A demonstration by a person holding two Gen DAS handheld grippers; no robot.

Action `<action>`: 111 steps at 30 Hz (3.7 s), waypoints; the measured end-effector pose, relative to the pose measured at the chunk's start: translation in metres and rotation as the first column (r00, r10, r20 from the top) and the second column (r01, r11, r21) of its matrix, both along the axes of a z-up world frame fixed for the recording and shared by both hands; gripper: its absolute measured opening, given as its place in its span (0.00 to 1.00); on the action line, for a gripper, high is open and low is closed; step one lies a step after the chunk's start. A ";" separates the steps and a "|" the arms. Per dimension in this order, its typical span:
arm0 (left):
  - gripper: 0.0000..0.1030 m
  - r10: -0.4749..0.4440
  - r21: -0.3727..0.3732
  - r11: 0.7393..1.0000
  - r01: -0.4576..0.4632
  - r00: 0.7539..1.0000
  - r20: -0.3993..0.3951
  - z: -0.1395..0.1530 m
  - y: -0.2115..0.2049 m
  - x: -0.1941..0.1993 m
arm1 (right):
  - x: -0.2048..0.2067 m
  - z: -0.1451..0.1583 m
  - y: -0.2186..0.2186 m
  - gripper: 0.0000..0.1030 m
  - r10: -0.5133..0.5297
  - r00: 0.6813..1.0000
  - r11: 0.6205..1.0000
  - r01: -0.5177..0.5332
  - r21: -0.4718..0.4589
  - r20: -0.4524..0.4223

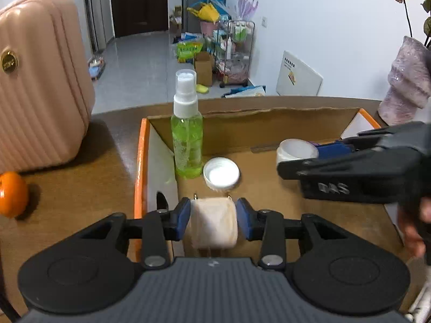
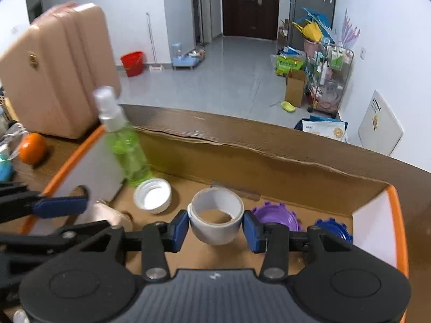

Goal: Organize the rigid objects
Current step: 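Place the plug adapter and tape roll into the cardboard box with both tools, then move both tools back toward the remaining items on the table, then grasp the purple-rimmed white lid with the right tool while the left tool grasps a white round cap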

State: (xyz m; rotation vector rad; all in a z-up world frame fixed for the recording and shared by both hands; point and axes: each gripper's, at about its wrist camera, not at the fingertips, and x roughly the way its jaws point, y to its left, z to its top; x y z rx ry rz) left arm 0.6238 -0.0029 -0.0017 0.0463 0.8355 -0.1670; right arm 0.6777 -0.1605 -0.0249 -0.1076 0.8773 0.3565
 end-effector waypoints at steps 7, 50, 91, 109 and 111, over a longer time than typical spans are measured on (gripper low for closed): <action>0.63 -0.044 -0.013 0.999 0.045 0.996 0.079 0.012 0.006 -0.020 | -0.018 0.017 -0.009 0.61 -0.014 0.995 0.998 0.008 0.063 0.097; 1.00 0.081 -0.054 0.996 -0.067 0.938 0.337 0.007 0.046 -0.470 | -0.505 0.006 -0.095 0.96 -0.203 0.932 0.972 0.156 0.173 0.301; 0.56 0.126 -0.150 0.982 -0.117 0.990 0.055 -0.043 0.080 -0.184 | -0.216 -0.025 -0.021 0.75 -0.129 0.983 0.983 0.110 0.144 0.130; 0.14 0.096 -0.050 0.995 -0.086 0.962 0.255 -0.015 0.067 -0.228 | -0.248 -0.002 -0.016 0.64 -0.149 0.951 0.983 0.113 0.146 0.269; 0.14 0.118 -0.084 0.992 -0.099 0.954 0.277 -0.004 0.069 -0.246 | -0.263 0.009 -0.020 0.64 -0.134 0.948 0.983 0.092 0.156 0.287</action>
